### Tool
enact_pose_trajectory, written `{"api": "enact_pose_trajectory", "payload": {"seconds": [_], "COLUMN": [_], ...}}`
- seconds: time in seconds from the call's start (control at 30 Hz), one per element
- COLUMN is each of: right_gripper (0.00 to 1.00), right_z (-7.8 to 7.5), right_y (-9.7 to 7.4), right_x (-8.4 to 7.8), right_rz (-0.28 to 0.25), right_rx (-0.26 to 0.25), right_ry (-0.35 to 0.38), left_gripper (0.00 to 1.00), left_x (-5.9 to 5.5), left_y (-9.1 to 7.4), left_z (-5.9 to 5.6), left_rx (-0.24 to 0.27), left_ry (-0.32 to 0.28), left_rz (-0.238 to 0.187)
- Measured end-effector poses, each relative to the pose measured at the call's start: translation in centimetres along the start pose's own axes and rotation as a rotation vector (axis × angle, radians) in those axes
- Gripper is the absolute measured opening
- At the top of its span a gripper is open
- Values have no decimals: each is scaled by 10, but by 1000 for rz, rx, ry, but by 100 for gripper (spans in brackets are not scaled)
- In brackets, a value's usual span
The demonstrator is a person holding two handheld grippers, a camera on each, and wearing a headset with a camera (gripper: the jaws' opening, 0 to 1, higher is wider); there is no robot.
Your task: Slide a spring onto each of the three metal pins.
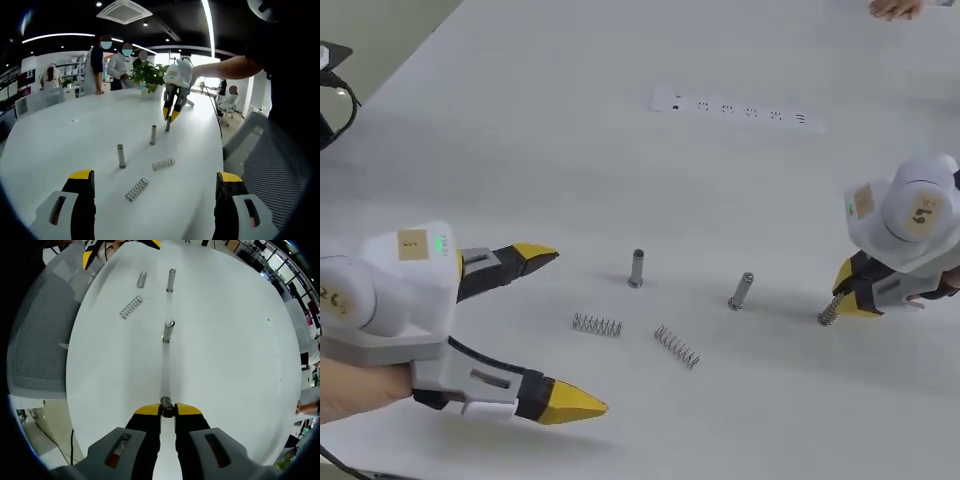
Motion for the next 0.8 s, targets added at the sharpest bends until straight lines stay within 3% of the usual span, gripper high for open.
{"api": "enact_pose_trajectory", "payload": {"seconds": [0.8], "right_gripper": [9], "right_z": [0], "right_y": [-3], "right_x": [0], "right_rz": [-14], "right_rx": [24], "right_ry": [20], "left_gripper": [98], "left_x": [0], "left_y": [1], "left_z": [0], "left_rx": [-7], "left_ry": [1], "left_rz": [2]}}
Point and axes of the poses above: the centre of the closed fingertips' face, and the gripper's own axes: y roughly forward along the fingers, z roughly to its left, x roughly out of its top, the point moved 1 cm from there along -y, roughly backward along the fingers, and after that the axes turned 11 degrees about -x, right-handed, at the moved point
